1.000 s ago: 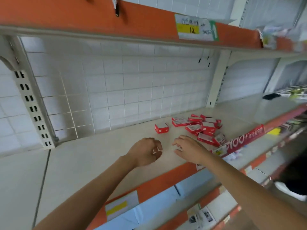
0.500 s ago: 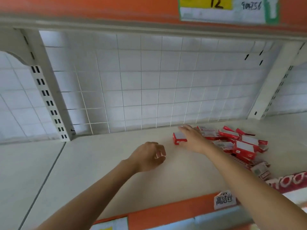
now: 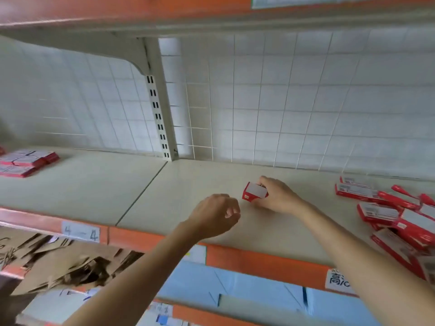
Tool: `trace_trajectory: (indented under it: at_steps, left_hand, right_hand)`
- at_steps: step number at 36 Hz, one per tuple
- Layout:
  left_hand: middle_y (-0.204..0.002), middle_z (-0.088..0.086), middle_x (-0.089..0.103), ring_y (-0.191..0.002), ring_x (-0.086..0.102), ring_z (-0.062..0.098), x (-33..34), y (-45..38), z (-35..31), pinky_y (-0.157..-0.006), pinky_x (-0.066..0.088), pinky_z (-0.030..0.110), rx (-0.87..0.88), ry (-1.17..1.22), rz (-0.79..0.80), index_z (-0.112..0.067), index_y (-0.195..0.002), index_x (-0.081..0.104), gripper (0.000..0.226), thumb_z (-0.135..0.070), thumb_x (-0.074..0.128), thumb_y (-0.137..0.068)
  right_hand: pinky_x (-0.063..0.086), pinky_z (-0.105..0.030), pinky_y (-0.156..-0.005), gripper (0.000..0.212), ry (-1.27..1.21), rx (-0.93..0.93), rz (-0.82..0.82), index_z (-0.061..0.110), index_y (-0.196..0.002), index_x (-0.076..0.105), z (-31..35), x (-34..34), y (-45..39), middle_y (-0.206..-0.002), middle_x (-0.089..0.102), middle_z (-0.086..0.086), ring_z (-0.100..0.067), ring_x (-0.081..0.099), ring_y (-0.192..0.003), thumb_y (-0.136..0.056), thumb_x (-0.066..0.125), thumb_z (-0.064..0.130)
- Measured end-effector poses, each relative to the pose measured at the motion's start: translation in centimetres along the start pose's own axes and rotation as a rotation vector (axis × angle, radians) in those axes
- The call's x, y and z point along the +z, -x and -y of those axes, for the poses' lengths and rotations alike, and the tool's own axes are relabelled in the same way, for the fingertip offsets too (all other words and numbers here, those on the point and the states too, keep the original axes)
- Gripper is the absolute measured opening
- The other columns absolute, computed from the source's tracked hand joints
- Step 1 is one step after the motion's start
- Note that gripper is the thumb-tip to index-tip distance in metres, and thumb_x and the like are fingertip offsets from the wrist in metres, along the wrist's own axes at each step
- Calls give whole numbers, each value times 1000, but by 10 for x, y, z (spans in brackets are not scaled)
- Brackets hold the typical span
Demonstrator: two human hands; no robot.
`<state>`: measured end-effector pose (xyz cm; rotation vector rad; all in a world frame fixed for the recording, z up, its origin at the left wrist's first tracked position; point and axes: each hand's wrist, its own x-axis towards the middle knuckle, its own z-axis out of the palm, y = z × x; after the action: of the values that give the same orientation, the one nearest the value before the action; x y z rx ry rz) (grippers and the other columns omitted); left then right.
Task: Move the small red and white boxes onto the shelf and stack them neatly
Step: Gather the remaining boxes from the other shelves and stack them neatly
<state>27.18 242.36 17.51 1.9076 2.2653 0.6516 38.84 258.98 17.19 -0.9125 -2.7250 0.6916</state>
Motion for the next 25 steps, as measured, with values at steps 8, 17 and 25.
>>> trace_trajectory:
  at_steps: [8,17,25]
  left_hand:
    - [-93,0,64,-85,62,18,-36,79,38,-73,48,30,-179,-76,-116,-17,-93,69,15,-23,57,-87]
    - [-93,1,65,-80,63,18,-103,169,123,-71,52,31,-296,-145,-193,-17,-94,69,13,-22,60,-87]
    - [-91,2,66,-77,61,13,-170,272,221,-70,53,28,-360,-212,-232,-14,-90,70,12,-15,58,-88]
  right_hand:
    - [33,-27,-67,34,-16,-242,82,15,-101,53,87,44,-14,-96,53,-3,-19,47,-86,-76,71,30]
    - [42,-32,-72,35,4,-455,154,13,-101,54,224,91,-26,-98,56,-7,-21,53,-85,-77,71,32]
    - [37,-28,-71,34,60,-600,178,18,-101,50,367,169,-38,-100,51,-2,-17,47,-91,-78,68,35]
